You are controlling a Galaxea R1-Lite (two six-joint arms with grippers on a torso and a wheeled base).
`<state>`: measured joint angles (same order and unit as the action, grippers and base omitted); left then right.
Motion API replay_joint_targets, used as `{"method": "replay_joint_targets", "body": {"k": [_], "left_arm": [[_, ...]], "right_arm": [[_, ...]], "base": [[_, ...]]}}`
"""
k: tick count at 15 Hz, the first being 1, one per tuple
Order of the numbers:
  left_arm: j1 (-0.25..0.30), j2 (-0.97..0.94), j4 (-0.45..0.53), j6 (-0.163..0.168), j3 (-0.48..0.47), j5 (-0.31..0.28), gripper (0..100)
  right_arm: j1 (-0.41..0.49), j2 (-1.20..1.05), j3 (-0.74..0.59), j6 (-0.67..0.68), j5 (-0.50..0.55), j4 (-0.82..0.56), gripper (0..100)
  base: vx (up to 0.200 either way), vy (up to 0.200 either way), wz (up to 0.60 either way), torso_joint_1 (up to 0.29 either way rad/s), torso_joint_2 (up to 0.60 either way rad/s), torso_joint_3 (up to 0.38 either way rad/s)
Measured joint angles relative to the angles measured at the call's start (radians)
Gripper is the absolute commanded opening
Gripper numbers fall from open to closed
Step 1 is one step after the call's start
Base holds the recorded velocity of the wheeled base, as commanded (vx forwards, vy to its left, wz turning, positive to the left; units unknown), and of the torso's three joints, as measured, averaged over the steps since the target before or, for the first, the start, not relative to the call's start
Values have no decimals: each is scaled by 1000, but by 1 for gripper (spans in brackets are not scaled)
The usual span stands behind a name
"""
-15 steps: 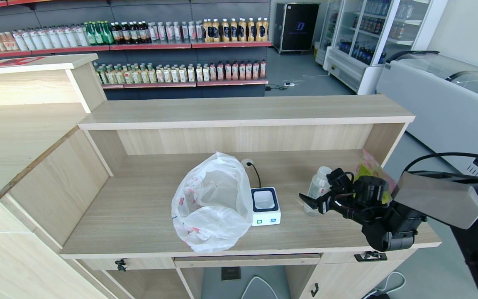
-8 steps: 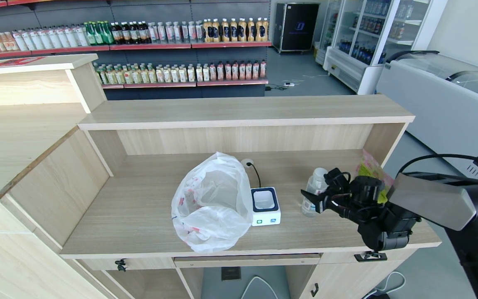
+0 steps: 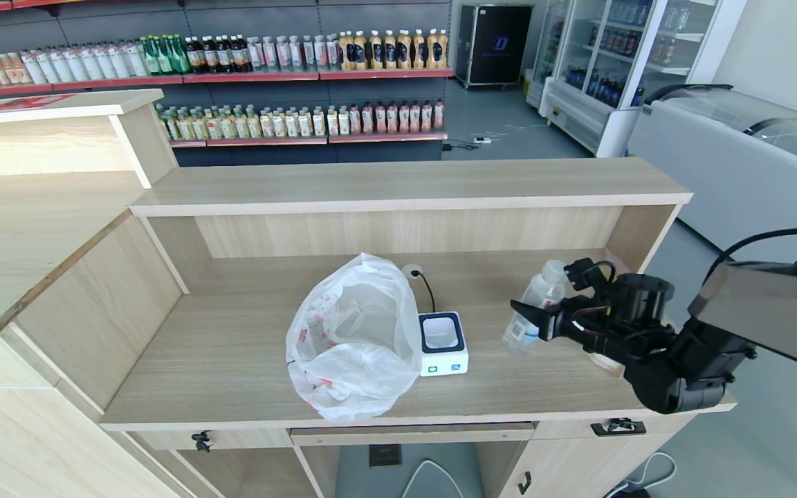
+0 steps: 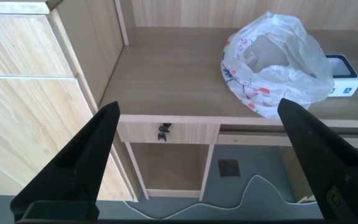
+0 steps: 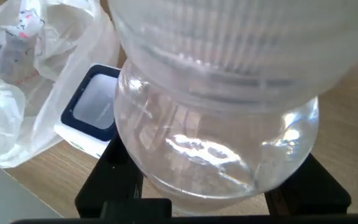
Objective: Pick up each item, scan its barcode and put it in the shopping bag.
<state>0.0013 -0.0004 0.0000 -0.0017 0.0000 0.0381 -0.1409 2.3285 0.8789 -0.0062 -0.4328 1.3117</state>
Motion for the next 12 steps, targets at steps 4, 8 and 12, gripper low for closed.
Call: {"method": "replay_joint_targets", "body": {"k": [4,8,12], "left_arm": [[0,0,0,0,0,0,100],[0,0,0,0,0,0,100],[0,0,0,0,0,0,100]], "right_arm": [[-39,-351,-51,216,-63,-198,0],[-119,-762,-78,417,-223,-441,0],[-251,-1067,-94,536,-364,-697,0]], "base": [[0,0,0,0,0,0],[0,0,0,0,0,0],[0,0,0,0,0,0]]}}
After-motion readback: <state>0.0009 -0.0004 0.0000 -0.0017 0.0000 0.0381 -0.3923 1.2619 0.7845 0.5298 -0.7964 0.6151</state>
